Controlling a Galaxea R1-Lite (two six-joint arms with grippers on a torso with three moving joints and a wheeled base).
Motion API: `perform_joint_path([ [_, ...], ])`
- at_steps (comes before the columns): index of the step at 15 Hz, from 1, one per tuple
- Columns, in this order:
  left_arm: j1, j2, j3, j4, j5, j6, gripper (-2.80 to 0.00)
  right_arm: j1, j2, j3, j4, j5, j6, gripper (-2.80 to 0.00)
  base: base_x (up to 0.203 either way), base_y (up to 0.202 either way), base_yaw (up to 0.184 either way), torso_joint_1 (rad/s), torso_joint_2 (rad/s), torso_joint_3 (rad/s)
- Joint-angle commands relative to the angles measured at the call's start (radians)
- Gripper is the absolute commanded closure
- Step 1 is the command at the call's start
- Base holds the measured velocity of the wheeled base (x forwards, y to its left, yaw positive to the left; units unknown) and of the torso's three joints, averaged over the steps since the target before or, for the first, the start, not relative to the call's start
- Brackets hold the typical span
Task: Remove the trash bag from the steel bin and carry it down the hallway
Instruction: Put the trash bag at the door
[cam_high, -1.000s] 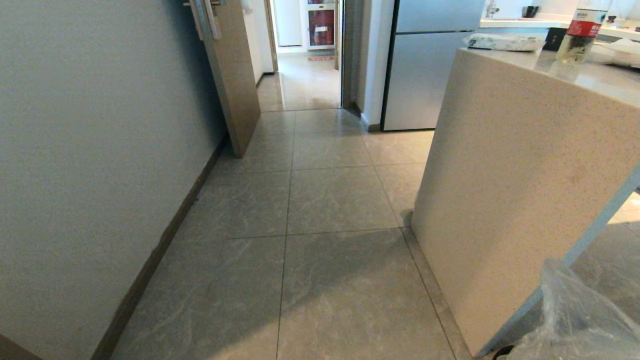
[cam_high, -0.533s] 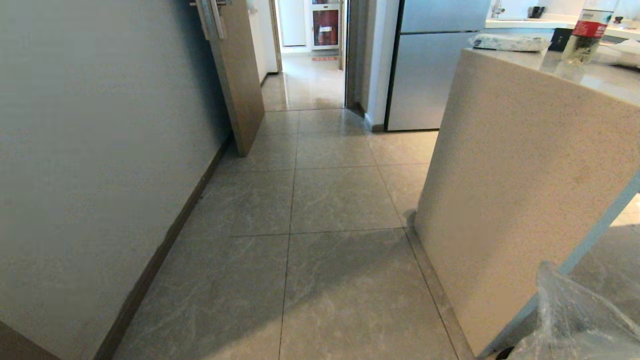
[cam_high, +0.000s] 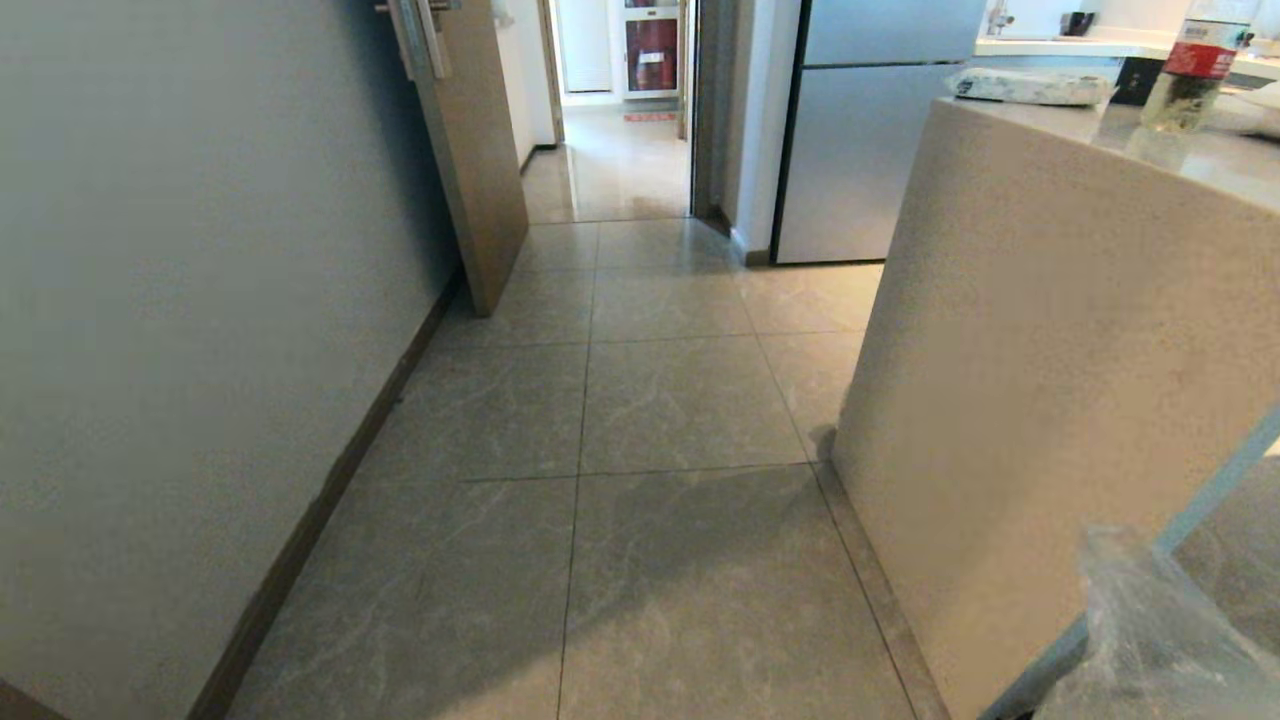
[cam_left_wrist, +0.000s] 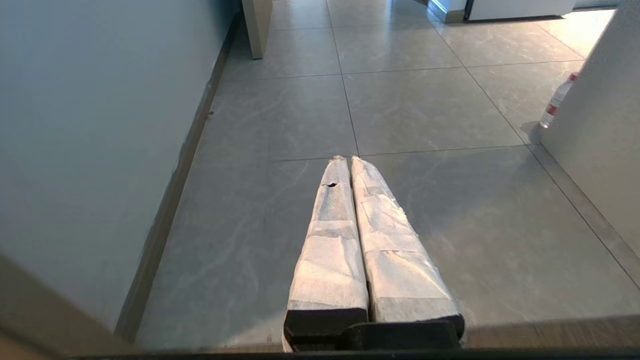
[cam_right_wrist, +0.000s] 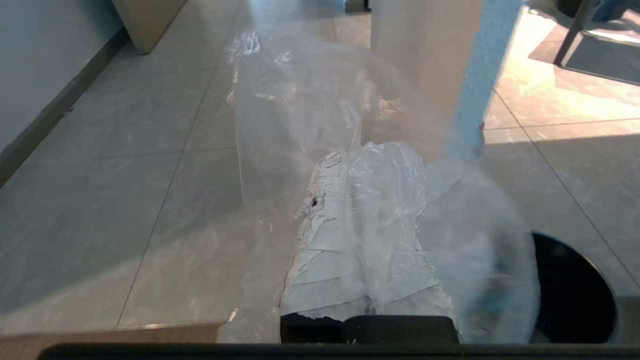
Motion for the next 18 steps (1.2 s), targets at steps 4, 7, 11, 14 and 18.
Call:
perform_joint_path([
  [4,0.0,0.0,0.0,0.0,0.0,-0.002,0.0,0.0,0.002,0.002,0.0,0.0,0.0,0.0,0.191,0.0,0.001,0.005,0.0,0.006],
  [7,0.0,0.0,0.0,0.0,0.0,-0.002,0.0,0.0,0.002,0.002,0.0,0.0,0.0,0.0,0.19,0.0,0.002,0.002,0.0,0.005],
  [11,0.0,0.0,0.0,0.0,0.0,-0.002,0.0,0.0,0.002,0.002,0.0,0.0,0.0,0.0,0.189,0.0,0.001,0.002,0.01,0.002],
  [14,0.0,0.0,0.0,0.0,0.0,-0.002,0.0,0.0,0.002,0.002,0.0,0.0,0.0,0.0,0.189,0.0,0.003,0.002,0.0,0.003],
  [18,0.0,0.0,0.0,0.0,0.0,-0.002,0.0,0.0,0.002,0.002,0.0,0.0,0.0,0.0,0.187,0.0,0.001,0.004,0.0,0.004],
])
